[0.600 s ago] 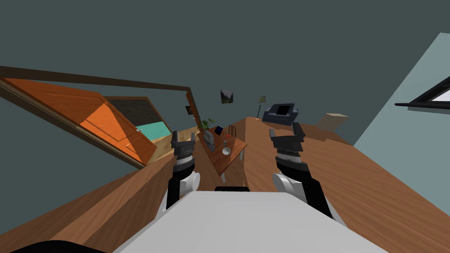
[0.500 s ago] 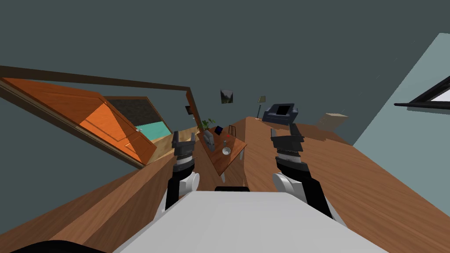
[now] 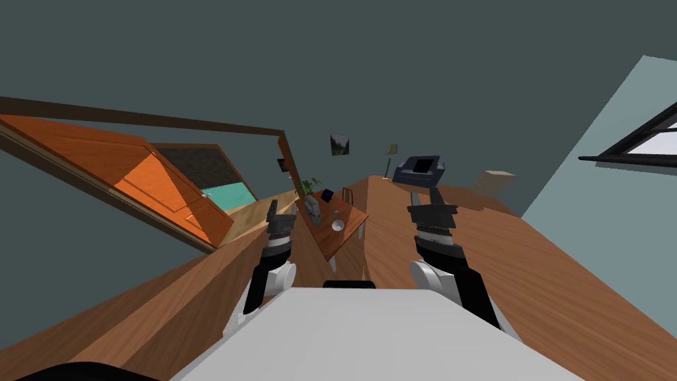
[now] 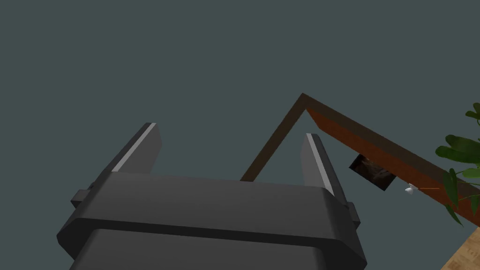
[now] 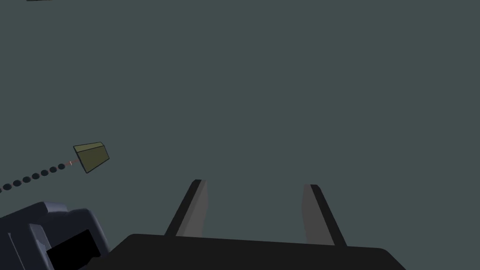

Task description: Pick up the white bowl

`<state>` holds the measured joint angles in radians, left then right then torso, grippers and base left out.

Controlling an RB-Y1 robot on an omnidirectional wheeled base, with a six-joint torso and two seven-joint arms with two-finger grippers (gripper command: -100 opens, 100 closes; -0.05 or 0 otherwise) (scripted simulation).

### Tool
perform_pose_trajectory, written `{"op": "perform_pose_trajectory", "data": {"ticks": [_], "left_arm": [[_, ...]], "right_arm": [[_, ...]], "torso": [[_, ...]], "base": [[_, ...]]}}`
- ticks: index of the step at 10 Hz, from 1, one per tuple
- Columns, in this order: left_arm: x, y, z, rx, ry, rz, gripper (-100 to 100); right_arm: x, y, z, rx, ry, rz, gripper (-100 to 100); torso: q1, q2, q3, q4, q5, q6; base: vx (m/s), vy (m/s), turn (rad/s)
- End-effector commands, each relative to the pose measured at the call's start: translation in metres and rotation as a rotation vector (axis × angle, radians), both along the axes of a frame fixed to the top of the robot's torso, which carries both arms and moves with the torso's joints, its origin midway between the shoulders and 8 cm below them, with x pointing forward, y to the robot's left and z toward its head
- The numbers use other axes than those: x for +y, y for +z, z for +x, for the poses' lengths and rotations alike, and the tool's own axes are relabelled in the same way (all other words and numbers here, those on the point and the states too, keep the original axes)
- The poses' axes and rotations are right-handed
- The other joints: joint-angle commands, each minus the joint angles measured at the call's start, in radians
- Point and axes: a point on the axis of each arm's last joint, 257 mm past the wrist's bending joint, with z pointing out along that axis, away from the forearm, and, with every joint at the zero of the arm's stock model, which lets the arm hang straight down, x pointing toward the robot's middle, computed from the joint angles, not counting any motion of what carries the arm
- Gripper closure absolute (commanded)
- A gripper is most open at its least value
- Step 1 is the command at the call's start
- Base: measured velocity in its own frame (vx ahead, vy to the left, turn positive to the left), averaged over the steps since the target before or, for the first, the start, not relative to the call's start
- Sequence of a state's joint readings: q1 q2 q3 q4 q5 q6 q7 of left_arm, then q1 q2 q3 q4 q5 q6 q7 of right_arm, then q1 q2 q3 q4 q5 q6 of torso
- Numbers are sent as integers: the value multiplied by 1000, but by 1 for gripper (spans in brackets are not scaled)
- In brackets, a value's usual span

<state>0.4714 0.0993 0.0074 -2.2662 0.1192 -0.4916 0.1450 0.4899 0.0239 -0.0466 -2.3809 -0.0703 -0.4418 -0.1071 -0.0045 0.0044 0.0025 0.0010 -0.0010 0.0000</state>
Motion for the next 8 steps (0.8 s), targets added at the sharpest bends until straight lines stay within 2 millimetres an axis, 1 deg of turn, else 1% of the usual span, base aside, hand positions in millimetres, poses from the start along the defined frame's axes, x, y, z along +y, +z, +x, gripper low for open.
{"op": "perform_pose_trajectory", "data": {"ticks": [1, 3, 5, 6, 8], "left_arm": [[7, -18, 14, 57, 1, 2, -100], [19, -44, 28, 136, 11, -10, -100], [34, -76, 42, 224, 28, -33, -100], [34, -76, 42, 224, 28, -33, -100], [52, -113, 55, 322, 48, -66, -100]], "right_arm": [[0, 0, 0, 0, 0, 0, 0], [0, 0, 0, 0, 0, 0, 0], [0, 0, 0, 0, 0, 0, 0], [0, 0, 0, 0, 0, 0, 0], [0, 0, 0, 0, 0, 0, 0]], "torso": [[0, 0, 0, 0, 0, 0], [0, -1, 0, 0, 0, 0], [-2, -1, 0, 0, 0, 0], [-2, 0, 0, 0, -1, 0], [1, -3, -2, -1, 0, 0]], "base": [[-68, -64, -24], [-51, -92, -42], [-58, -104, -43], [-33, -72, -8], [-15, -74, -52]]}}
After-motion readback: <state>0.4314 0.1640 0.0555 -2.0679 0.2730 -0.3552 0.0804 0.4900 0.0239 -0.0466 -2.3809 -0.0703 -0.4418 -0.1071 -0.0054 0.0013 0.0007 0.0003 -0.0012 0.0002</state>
